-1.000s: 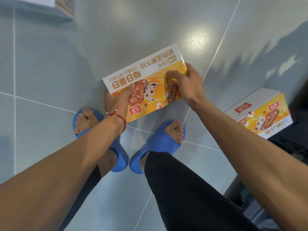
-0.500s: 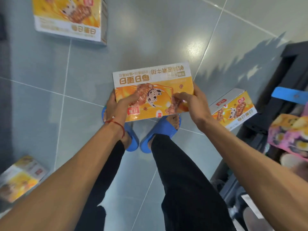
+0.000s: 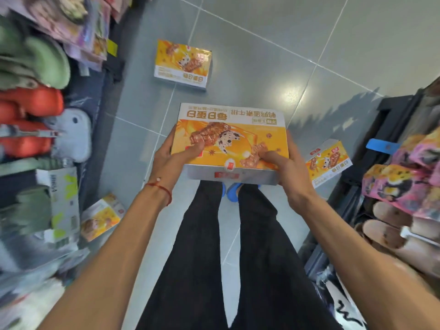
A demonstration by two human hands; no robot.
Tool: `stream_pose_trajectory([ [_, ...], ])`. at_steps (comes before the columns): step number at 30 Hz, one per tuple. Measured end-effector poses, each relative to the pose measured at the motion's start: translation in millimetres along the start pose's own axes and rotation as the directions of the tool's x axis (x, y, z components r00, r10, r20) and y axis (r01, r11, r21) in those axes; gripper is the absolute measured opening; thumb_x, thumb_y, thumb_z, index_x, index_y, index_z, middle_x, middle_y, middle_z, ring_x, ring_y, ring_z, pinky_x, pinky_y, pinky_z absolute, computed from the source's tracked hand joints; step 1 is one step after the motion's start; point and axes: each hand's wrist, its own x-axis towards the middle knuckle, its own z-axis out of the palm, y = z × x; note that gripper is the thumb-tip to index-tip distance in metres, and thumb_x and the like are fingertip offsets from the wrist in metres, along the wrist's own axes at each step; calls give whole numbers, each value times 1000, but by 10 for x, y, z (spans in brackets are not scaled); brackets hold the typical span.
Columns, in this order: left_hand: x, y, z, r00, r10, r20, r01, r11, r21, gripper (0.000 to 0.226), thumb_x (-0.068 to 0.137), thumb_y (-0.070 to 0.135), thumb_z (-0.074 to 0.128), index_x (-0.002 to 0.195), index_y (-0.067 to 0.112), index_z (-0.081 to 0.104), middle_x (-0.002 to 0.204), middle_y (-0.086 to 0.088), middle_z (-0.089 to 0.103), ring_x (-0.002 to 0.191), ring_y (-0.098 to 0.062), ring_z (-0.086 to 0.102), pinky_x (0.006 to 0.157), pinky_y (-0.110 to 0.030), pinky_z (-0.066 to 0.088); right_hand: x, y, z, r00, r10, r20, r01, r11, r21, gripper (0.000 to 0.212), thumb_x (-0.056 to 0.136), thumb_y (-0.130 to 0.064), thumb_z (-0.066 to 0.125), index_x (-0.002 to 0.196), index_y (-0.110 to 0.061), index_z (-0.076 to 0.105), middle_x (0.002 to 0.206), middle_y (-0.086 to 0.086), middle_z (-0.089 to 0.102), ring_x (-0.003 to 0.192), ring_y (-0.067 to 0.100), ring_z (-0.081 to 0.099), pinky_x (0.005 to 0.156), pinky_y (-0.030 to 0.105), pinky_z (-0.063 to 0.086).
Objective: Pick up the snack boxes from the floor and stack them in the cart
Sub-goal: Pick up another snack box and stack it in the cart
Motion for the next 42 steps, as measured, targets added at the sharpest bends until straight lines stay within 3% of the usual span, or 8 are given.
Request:
stream_pose_trajectory([
  [9, -1032, 430, -596, 986, 168, -9, -168, 982, -82, 81, 75, 45, 80, 147, 43, 42, 129, 9, 67, 117, -18, 66, 102, -48, 52, -895, -643, 225, 994, -50, 102, 52, 999, -14, 71, 98, -25, 66, 159, -37, 32, 117, -24, 68, 90, -6, 72, 87, 30, 56],
  [12, -1367, 469, -596, 974, 224, -32, -226, 968, -108, 78, 75, 38, 81, 142, 46, 43, 128, 8, 68, 117, -18, 66, 102, -46, 52, -1121, -758, 97, 982, -62, 181, 65, 998, -7, 77, 98, -20, 65, 158, -43, 24, 113, -27, 70, 91, -7, 72, 79, 22, 55],
  [19, -2066, 386, -404, 945, 271, -182, -302, 937, -174, 97, 70, 34, 88, 153, 32, 38, 124, 11, 70, 112, -10, 68, 93, -30, 56, -1620, -805, -239, 920, -222, 323, 267, 958, -103, 62, 85, -22, 78, 139, -34, 50, 126, -8, 72, 114, 17, 71, 97, 47, 58],
  [24, -2674, 210, -174, 877, 280, -390, -347, 931, -113, 89, 72, 50, 82, 150, 31, 43, 116, 21, 68, 96, 11, 66, 79, -8, 51, -1872, -673, -466, 867, -289, 406, 366, 922, -124, 67, 91, -2, 74, 135, -43, 44, 113, -17, 74, 100, 5, 75, 77, 24, 61],
  [28, -3132, -96, 21, 771, 196, -605, -308, 948, -84, 67, 83, 51, 73, 143, 34, 49, 110, 23, 62, 89, 13, 60, 64, 0, 44, -2106, -603, -507, 813, -297, 500, 451, 865, -219, 101, 85, -7, 83, 162, -34, 22, 132, -12, 68, 116, 4, 68, 94, 28, 60],
  [31, -3455, -404, 107, 699, 57, -713, -257, 950, -176, 78, 69, 77, 69, 134, 35, 57, 121, 15, 65, 106, -8, 64, 87, -24, 54, -2274, -597, -481, 738, -305, 601, 526, 818, -231, 89, 89, -9, 80, 155, -38, 29, 135, -7, 65, 114, 0, 67, 83, 20, 59],
  [36, -3978, -975, 148, 611, -170, -774, -221, 901, -372, 68, 62, 88, 60, 109, 39, 65, 102, 13, 73, 99, -17, 68, 90, -48, 57, -2592, -533, -257, 623, -275, 732, 637, 721, -272, 96, 74, -40, 88, 156, -31, 39, 153, -6, 48, 134, 12, 56, 108, 47, 53],
  [42, -4613, -1672, 187, 545, -194, -815, -351, 831, -432, 35, 74, 75, 61, 106, 61, 58, 108, 28, 64, 111, -13, 63, 101, -41, 49, -3036, -215, 159, 524, -167, 835, 689, 659, -300, 107, 73, -42, 88, 161, -31, 28, 150, -2, 54, 131, 12, 59, 102, 23, 54],
])
